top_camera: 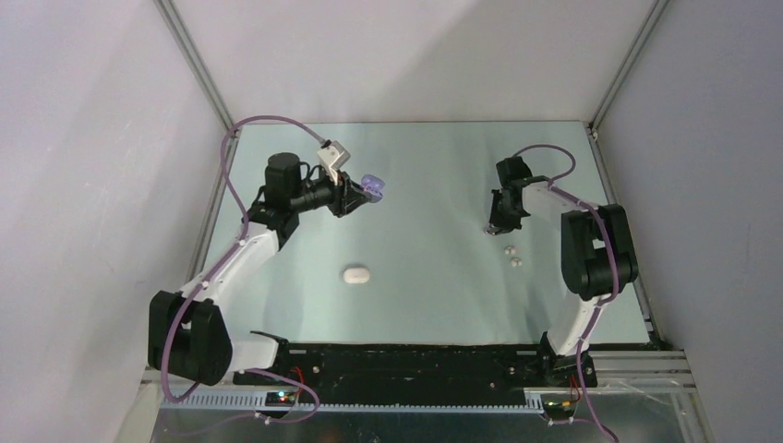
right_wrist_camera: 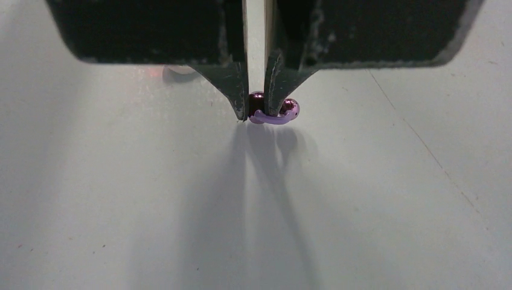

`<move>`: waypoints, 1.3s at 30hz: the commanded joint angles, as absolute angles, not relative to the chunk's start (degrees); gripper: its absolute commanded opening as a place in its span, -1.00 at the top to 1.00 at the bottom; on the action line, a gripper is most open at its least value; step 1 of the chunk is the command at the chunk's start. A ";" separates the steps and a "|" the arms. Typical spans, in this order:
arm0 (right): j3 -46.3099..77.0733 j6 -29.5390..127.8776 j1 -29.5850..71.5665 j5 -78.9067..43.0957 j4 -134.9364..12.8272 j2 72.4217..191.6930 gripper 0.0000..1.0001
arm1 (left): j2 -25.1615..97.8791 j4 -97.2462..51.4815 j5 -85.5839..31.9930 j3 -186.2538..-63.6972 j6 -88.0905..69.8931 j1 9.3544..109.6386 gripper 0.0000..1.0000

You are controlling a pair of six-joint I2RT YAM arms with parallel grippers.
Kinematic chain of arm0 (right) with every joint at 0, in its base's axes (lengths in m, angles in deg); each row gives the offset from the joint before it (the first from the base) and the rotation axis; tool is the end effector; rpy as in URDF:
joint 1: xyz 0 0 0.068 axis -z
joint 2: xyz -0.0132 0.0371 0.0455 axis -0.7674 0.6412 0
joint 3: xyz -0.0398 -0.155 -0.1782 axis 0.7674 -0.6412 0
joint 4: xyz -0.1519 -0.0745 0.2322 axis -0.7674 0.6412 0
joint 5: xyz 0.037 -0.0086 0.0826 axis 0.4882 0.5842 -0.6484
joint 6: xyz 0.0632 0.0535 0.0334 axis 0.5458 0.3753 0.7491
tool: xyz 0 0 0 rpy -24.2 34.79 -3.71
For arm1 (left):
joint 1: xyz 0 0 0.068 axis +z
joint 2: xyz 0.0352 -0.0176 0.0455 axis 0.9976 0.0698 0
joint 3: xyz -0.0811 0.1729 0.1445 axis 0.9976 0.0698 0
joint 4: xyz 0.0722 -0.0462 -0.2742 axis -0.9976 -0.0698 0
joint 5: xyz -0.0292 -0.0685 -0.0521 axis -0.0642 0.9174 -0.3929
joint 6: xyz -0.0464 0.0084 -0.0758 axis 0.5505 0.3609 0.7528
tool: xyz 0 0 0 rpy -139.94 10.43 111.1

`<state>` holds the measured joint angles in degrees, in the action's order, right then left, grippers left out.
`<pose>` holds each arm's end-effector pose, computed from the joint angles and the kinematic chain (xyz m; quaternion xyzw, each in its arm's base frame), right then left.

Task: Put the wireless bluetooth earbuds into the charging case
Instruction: Adjust the earbud at the center of the board.

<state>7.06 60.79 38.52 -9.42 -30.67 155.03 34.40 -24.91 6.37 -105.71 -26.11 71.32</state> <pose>0.3805 0.0769 0.0791 0.0599 0.9793 0.0431 0.1885 0.3310 -0.1412 0.2472 0.3327 0.7214 -0.3326 0.5082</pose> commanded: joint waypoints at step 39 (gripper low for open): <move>44.97 2.05 42.39 -41.18 0.45 173.13 0.26 | 33.71 -27.32 6.86 -108.04 -27.92 69.87 1.00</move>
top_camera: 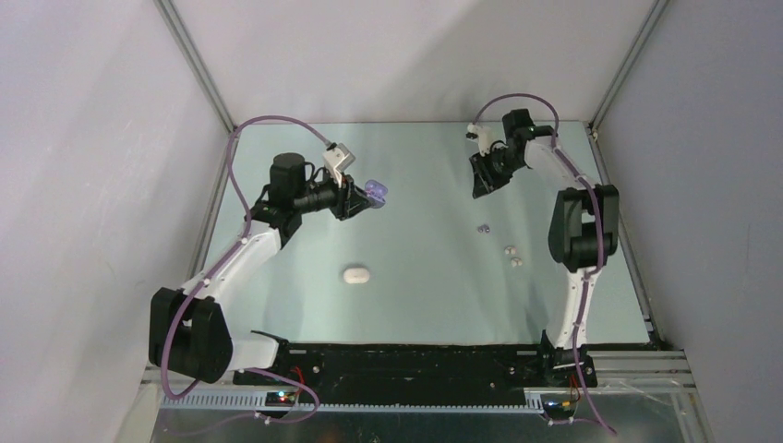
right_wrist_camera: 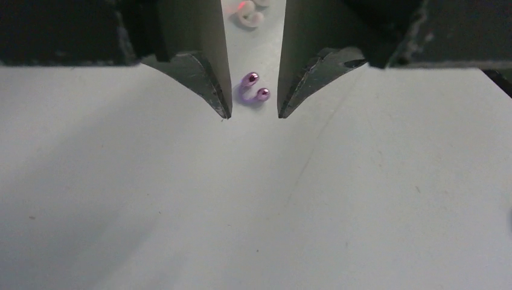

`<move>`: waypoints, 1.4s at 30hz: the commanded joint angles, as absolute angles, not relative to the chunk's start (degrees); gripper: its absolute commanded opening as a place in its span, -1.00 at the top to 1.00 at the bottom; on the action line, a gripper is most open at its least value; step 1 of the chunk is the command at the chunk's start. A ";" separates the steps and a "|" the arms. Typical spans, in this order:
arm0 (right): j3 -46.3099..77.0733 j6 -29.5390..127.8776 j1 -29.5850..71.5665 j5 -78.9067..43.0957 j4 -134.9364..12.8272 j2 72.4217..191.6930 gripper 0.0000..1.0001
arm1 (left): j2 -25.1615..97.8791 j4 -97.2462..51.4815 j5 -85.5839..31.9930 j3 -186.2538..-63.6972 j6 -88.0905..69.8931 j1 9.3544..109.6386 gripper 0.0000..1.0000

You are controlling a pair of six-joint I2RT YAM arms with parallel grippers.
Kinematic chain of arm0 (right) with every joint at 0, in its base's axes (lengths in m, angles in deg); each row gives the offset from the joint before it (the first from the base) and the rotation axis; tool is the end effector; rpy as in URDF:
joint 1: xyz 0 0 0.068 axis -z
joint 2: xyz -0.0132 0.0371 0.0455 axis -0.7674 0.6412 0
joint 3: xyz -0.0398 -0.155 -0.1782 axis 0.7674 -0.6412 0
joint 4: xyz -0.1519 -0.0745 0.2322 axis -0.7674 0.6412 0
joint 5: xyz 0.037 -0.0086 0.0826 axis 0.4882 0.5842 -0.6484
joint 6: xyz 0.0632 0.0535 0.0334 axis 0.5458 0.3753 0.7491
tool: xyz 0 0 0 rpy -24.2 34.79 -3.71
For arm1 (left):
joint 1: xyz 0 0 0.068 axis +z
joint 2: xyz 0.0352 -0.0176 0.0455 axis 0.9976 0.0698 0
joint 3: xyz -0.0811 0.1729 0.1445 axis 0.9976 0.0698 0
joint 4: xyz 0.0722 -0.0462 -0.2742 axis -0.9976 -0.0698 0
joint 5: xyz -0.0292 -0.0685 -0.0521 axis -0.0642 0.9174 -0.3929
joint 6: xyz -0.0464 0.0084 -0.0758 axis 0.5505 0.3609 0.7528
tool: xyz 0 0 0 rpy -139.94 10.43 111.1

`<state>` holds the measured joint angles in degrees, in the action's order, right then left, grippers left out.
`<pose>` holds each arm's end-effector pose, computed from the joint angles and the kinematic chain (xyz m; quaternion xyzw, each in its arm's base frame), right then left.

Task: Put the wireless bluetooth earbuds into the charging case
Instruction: Adjust the earbud at the center of the board.

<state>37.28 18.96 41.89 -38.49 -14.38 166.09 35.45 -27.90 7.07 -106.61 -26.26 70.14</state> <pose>0.4464 0.1026 0.1657 -0.3090 0.8963 0.2081 0.2407 0.3284 -0.1488 0.2412 0.3386 0.7307 -0.3453 0.4819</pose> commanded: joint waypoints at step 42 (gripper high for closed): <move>30.83 2.10 40.82 -34.43 -9.63 171.37 1.00 | 33.87 -26.07 6.08 -107.42 -27.69 69.90 1.00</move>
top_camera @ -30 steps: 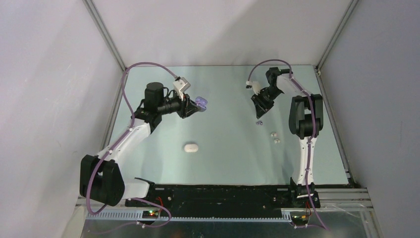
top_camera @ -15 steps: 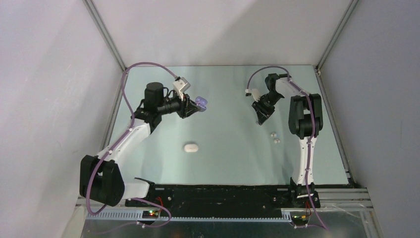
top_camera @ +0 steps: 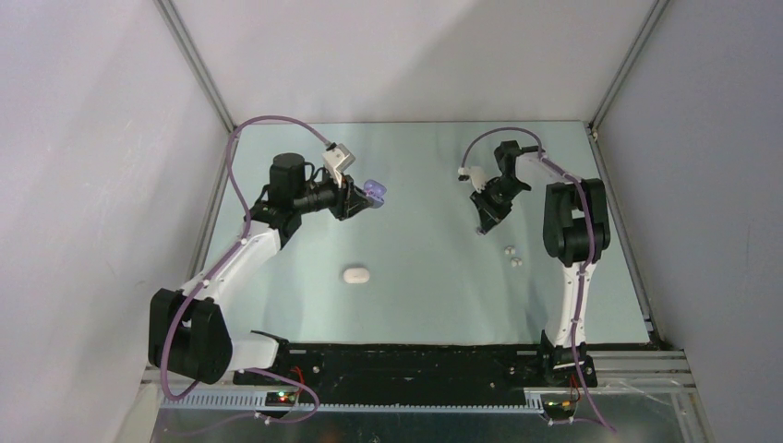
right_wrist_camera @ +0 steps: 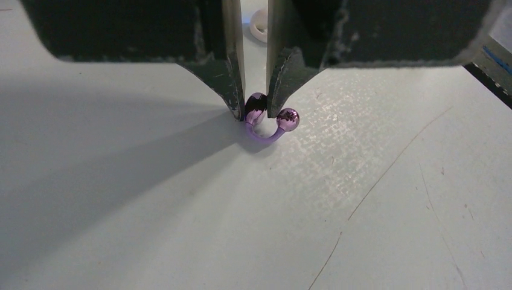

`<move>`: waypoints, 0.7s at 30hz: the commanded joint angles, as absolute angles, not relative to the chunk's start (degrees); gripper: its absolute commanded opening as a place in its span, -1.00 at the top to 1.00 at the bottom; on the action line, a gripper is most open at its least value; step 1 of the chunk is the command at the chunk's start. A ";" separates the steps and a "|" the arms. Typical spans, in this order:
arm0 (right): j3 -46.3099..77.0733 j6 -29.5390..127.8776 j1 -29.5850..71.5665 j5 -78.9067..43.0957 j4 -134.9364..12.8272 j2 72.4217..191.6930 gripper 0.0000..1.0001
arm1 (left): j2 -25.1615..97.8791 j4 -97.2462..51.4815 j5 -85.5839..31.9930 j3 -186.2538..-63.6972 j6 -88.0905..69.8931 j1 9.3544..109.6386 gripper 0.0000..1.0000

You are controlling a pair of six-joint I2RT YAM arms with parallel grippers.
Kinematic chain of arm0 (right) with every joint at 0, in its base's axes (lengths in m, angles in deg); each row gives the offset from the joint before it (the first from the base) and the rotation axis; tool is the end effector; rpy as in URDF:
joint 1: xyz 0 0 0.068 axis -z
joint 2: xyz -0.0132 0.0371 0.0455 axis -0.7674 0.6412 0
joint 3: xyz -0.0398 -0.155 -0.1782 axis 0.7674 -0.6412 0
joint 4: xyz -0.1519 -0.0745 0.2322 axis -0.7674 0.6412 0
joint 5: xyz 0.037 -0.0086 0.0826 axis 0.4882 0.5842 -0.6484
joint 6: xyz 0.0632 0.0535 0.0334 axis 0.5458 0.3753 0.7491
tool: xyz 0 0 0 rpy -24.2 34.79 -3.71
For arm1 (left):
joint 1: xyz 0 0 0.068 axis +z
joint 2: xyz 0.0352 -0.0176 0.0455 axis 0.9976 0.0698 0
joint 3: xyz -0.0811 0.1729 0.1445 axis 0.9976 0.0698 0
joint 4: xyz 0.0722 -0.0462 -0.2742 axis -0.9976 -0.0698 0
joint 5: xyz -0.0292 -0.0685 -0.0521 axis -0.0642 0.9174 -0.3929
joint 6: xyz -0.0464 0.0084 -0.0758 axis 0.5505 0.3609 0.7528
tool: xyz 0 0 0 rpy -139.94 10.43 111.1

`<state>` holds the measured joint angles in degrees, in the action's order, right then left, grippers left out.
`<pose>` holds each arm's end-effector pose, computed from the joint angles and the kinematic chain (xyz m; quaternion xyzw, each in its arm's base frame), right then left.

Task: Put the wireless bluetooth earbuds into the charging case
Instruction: Adjust the earbud at the center of the board.

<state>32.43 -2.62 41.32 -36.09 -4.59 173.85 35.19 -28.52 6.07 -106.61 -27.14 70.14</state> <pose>0.4070 0.0981 0.0756 -0.4455 0.8667 0.2051 0.0915 0.3284 -0.1477 0.2410 0.3397 0.7332 -0.3354 0.4843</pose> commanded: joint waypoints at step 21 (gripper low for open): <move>15.70 41.51 31.93 -25.00 -13.62 153.44 -0.35 | 33.05 -27.39 5.95 -107.47 -28.13 69.82 1.00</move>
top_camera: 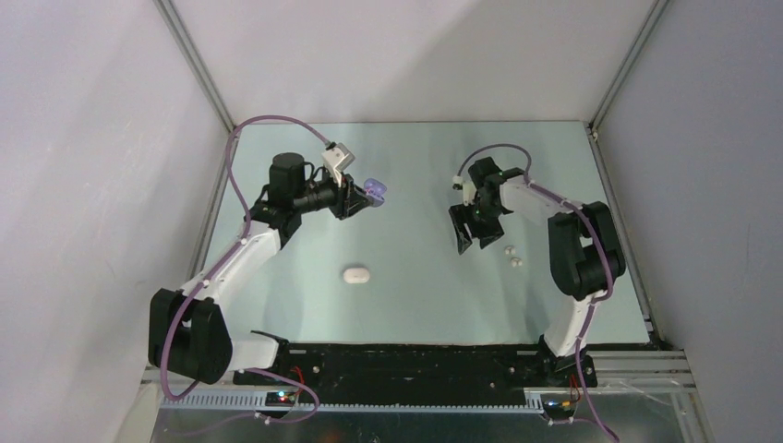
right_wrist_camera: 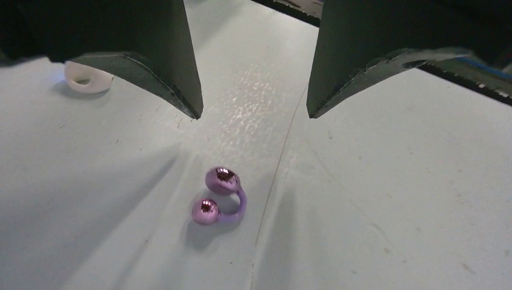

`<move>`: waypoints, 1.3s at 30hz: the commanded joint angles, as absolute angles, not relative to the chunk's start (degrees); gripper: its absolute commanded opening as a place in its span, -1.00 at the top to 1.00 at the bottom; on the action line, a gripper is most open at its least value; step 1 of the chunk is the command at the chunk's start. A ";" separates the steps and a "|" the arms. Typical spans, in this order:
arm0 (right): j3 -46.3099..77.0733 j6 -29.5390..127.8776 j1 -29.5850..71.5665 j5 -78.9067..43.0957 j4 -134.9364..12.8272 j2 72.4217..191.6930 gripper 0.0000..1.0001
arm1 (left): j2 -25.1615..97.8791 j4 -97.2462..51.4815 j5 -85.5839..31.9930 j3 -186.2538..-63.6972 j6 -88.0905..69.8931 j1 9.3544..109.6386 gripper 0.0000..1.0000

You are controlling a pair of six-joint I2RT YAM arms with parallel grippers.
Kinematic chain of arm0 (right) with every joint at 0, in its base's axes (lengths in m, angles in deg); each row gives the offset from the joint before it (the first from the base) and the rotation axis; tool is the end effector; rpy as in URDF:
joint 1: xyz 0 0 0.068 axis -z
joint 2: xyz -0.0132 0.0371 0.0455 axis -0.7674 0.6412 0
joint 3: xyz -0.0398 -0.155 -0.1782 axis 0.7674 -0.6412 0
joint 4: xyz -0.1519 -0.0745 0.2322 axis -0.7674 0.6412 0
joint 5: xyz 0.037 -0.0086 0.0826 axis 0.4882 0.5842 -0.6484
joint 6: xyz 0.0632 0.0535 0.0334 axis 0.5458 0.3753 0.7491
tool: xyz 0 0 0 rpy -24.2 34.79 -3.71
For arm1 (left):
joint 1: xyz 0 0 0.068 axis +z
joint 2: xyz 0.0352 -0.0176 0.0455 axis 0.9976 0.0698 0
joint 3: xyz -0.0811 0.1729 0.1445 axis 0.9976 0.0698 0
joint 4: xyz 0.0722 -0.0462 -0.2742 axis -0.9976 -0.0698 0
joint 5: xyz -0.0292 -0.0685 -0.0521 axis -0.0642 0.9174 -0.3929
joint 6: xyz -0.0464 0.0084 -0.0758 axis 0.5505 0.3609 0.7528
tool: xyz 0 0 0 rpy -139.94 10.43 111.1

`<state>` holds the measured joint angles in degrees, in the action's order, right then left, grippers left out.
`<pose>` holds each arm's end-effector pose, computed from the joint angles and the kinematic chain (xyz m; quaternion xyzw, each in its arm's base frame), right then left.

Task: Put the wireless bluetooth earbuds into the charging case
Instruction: Adjust the earbud at the center of the board.

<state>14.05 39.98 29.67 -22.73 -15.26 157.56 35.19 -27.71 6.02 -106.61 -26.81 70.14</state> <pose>0.3479 0.1480 0.0898 -0.2063 0.9675 0.1221 0.0799 0.3292 -0.1479 0.2427 0.3387 0.7304 -0.3355 0.4891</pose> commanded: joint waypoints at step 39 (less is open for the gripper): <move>24.96 47.59 22.53 -6.88 -14.62 163.06 -0.16 | 29.89 -29.94 3.26 -106.31 -30.51 69.91 1.00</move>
